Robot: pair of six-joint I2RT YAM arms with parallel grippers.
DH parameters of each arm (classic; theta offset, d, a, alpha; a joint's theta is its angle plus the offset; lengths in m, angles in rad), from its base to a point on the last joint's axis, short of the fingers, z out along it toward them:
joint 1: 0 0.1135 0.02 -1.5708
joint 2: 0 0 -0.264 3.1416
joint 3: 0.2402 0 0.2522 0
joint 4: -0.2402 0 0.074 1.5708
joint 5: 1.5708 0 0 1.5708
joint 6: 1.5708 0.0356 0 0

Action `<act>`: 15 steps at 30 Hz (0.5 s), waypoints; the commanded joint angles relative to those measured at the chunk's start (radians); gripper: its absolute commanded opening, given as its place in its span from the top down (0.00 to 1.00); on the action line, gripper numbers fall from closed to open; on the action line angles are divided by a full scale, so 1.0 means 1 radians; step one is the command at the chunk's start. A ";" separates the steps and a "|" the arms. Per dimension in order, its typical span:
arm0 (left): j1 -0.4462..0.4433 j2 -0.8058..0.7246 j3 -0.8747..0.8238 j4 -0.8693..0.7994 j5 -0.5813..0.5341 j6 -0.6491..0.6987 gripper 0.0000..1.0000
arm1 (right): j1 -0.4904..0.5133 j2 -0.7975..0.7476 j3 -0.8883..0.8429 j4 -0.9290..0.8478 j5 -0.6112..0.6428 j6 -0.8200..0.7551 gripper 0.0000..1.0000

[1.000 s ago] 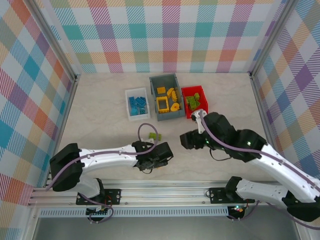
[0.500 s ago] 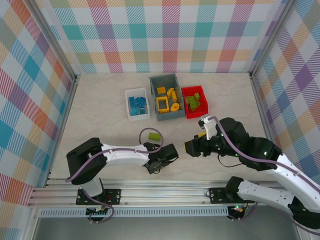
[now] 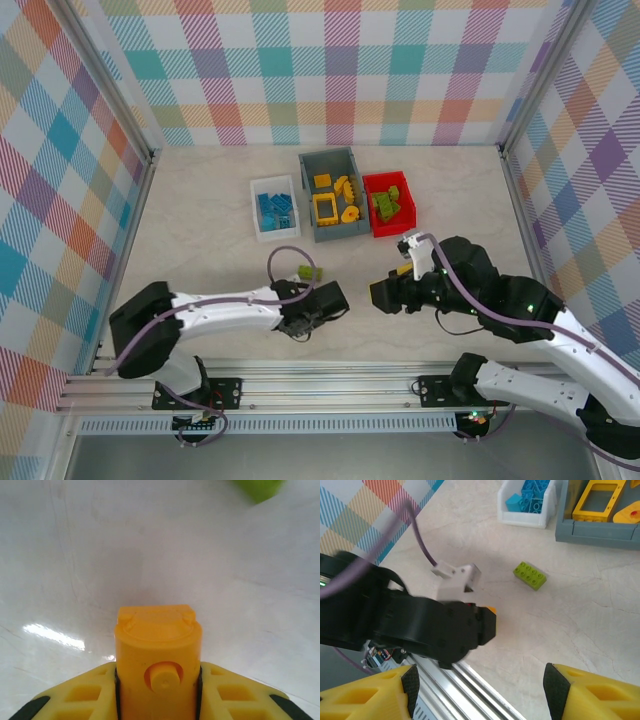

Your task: Sort the legos into containers by color

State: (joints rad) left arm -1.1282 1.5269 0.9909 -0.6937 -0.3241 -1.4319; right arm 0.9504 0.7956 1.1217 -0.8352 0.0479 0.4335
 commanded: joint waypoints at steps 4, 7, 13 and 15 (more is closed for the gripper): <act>0.175 -0.029 0.344 -0.137 -0.070 0.376 0.76 | 0.006 0.042 0.000 0.177 0.077 0.015 0.31; 0.287 0.051 0.473 -0.104 0.037 0.496 0.76 | 0.007 0.071 -0.029 0.317 0.102 0.018 0.31; 0.438 0.356 0.852 -0.099 0.207 0.663 0.75 | 0.005 0.163 -0.055 0.496 0.205 0.011 0.32; 0.464 0.474 0.988 -0.115 0.229 0.704 0.74 | 0.005 0.207 -0.033 0.496 0.229 0.008 0.32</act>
State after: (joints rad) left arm -0.6945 1.8870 1.8557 -0.7578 -0.1825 -0.8551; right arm 0.9504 0.9661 1.0626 -0.4423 0.2092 0.4377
